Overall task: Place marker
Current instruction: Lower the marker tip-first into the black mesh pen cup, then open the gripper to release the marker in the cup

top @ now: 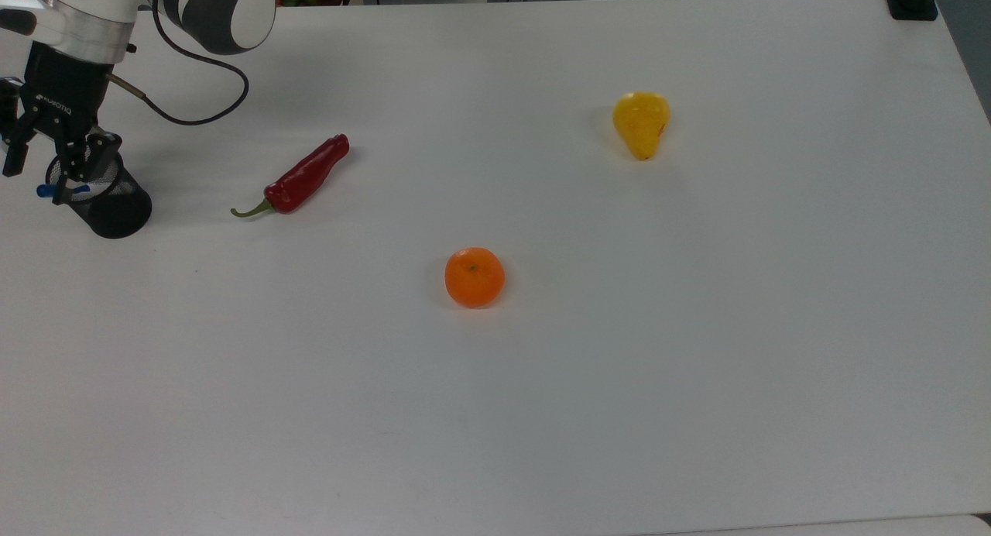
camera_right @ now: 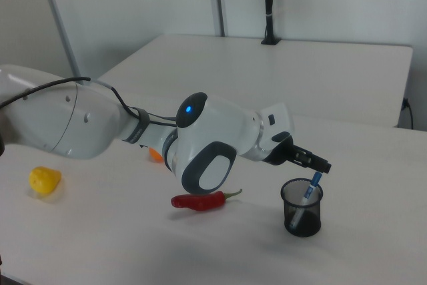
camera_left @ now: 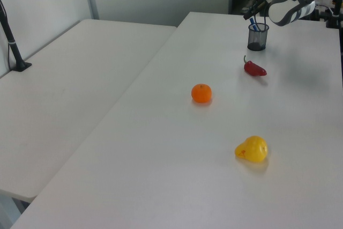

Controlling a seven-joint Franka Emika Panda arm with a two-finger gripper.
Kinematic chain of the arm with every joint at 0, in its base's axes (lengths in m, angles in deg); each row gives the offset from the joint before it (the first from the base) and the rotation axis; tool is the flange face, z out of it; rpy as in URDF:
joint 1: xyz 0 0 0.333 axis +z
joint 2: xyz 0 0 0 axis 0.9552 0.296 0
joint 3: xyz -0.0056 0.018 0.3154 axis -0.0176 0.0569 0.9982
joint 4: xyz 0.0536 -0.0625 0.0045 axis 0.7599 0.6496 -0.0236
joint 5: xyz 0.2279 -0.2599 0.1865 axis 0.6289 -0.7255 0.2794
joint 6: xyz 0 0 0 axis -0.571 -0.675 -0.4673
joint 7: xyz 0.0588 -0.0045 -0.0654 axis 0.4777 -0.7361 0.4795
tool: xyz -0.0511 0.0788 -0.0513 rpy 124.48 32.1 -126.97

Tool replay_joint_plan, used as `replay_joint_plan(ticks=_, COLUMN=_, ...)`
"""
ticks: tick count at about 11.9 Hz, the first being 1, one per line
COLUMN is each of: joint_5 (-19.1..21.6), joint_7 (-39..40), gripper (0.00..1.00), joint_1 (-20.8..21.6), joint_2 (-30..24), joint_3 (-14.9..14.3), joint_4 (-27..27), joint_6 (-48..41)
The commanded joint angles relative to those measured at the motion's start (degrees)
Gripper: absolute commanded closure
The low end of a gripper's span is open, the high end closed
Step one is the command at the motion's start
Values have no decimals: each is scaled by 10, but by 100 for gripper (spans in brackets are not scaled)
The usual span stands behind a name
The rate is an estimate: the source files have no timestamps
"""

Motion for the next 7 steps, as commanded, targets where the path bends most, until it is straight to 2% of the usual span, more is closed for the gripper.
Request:
replay_joint_plan(ticks=1, joint_5=11, joint_7=9, gripper=0, joint_1=8, joint_2=-27, joint_3=-1, joint_4=10, joint_6=-29)
replay_joint_plan(ticks=5, joint_5=11, joint_7=7, gripper=0, joint_1=9, joint_2=-90, joint_3=0, joint_4=3, joint_6=-167)
replay_joint_plan(ticks=7, joint_5=11, joint_7=0, gripper=0, joint_1=10, joint_2=-135, joint_3=1, joint_4=-27, joint_6=-303)
